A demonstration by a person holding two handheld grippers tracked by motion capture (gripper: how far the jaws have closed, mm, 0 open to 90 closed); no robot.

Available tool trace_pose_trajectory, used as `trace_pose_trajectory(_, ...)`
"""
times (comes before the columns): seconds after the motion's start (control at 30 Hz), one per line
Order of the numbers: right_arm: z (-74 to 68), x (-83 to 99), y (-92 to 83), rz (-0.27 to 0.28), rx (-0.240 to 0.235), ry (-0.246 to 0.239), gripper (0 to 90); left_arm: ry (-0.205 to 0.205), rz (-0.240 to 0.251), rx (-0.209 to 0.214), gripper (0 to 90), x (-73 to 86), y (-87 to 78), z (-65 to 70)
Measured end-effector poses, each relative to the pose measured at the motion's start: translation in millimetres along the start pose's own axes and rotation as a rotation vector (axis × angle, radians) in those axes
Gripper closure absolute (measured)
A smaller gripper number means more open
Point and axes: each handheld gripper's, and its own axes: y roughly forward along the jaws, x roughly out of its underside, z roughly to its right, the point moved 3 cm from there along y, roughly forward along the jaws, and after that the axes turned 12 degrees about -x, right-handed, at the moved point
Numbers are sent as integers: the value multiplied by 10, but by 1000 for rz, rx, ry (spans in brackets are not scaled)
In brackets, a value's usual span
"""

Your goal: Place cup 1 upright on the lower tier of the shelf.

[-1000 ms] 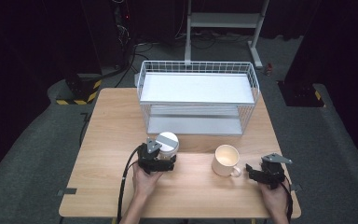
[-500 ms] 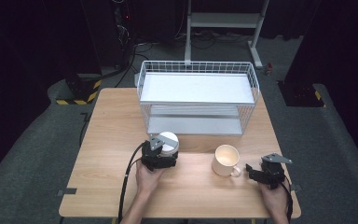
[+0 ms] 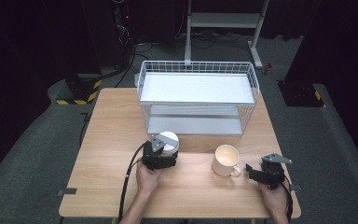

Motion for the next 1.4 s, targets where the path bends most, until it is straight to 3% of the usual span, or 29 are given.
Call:
trace_pose_trajectory(0.63, 0, 0, 0, 0, 0, 0, 250, 9, 12, 1, 192, -2, 14, -2)
trace_pose_trajectory(1.4, 0, 0, 0, 0, 0, 0, 250, -12, 17, 7, 192, -11, 33, -23)
